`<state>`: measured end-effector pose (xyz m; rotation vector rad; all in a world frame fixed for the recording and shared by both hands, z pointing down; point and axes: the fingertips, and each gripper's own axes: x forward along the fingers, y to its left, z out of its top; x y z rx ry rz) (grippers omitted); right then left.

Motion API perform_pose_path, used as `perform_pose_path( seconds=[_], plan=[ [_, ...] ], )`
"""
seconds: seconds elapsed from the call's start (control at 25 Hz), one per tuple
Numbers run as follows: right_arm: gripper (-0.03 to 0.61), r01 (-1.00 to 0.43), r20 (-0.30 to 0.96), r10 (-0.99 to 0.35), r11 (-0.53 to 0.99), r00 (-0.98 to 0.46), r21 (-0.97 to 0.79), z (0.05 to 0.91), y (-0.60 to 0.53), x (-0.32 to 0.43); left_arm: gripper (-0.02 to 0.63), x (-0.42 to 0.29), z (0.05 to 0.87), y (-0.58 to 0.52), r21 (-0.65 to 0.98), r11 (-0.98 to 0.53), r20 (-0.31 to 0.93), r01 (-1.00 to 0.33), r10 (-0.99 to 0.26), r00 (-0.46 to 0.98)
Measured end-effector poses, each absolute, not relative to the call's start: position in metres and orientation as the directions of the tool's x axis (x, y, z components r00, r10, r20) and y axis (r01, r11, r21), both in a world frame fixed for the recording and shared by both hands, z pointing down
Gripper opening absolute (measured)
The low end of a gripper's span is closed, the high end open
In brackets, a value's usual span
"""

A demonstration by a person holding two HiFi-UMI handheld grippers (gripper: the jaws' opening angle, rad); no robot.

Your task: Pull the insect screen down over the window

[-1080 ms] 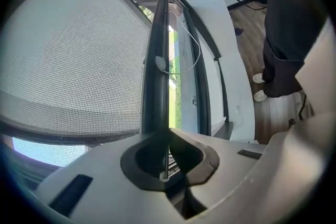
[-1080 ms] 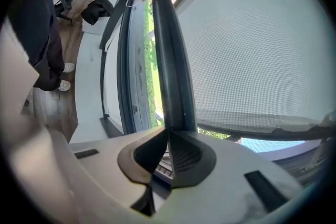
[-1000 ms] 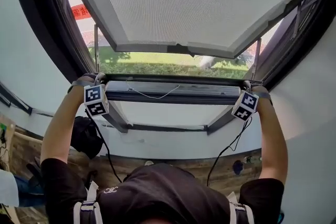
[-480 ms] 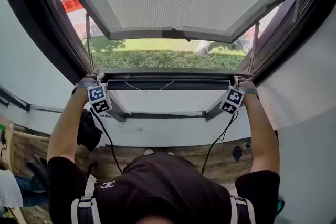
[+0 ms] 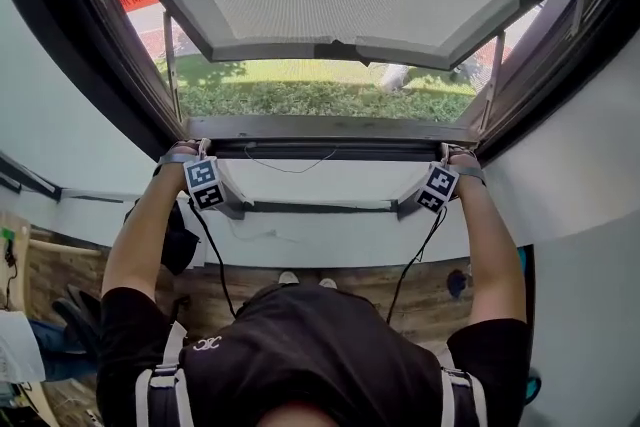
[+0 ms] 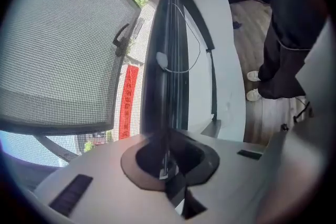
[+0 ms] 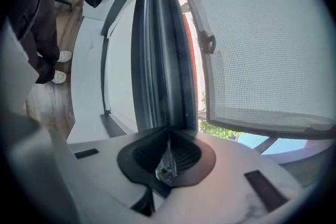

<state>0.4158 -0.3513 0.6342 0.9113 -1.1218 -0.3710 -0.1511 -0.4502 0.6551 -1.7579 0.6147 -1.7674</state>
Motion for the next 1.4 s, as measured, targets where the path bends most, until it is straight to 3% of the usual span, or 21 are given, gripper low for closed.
perform_pose_path(
  seconds=[0.6, 0.64, 0.68, 0.72, 0.84, 1.2, 1.32, 1.36, 1.4],
  plan=[
    [0.018, -0.225, 0.699, -0.585, 0.678, 0.412, 0.700, 0.661, -0.343, 0.411, 0.032, -0.152, 0.680, -0.453, -0.671, -0.738, 0.740, 0.068, -0.673, -0.002],
    [0.056, -0.249, 0.733, -0.552, 0.704, 0.397, 0.665, 0.664, -0.338, 0.410, 0.034, -0.153, 0.680, -0.452, -0.665, -0.744, 0.745, 0.063, -0.667, -0.002],
    [0.160, -0.273, 0.767, -0.512, 0.731, 0.386, 0.625, 0.666, -0.333, 0.407, 0.035, -0.154, 0.681, -0.450, -0.651, -0.757, 0.758, 0.058, -0.652, -0.003],
    [0.195, -0.288, 0.789, -0.482, 0.749, 0.381, 0.596, 0.668, -0.328, 0.406, 0.048, -0.155, 0.682, -0.447, -0.632, -0.774, 0.774, 0.048, -0.633, -0.003],
    [0.206, -0.297, 0.796, -0.473, 0.752, 0.378, 0.589, 0.669, -0.326, 0.404, 0.132, -0.154, 0.687, -0.443, -0.597, -0.802, 0.802, 0.011, -0.597, 0.018],
    [0.235, -0.284, 0.769, -0.482, 0.735, 0.419, 0.615, 0.678, -0.323, 0.404, 0.149, -0.157, 0.688, -0.433, -0.625, -0.780, 0.779, 0.033, -0.626, -0.036],
    [0.313, -0.290, 0.766, -0.484, 0.728, 0.424, 0.621, 0.687, -0.325, 0.404, 0.192, -0.154, 0.695, -0.445, -0.657, -0.753, 0.752, 0.036, -0.657, -0.053],
    [0.361, -0.304, 0.775, -0.472, 0.731, 0.421, 0.611, 0.689, -0.324, 0.402, 0.184, -0.153, 0.699, -0.447, -0.673, -0.739, 0.738, 0.021, -0.674, -0.043],
    [0.365, -0.325, 0.786, -0.457, 0.732, 0.418, 0.599, 0.691, -0.322, 0.399, 0.180, -0.153, 0.703, -0.446, -0.686, -0.727, 0.727, -0.007, -0.686, -0.028]
  ],
)
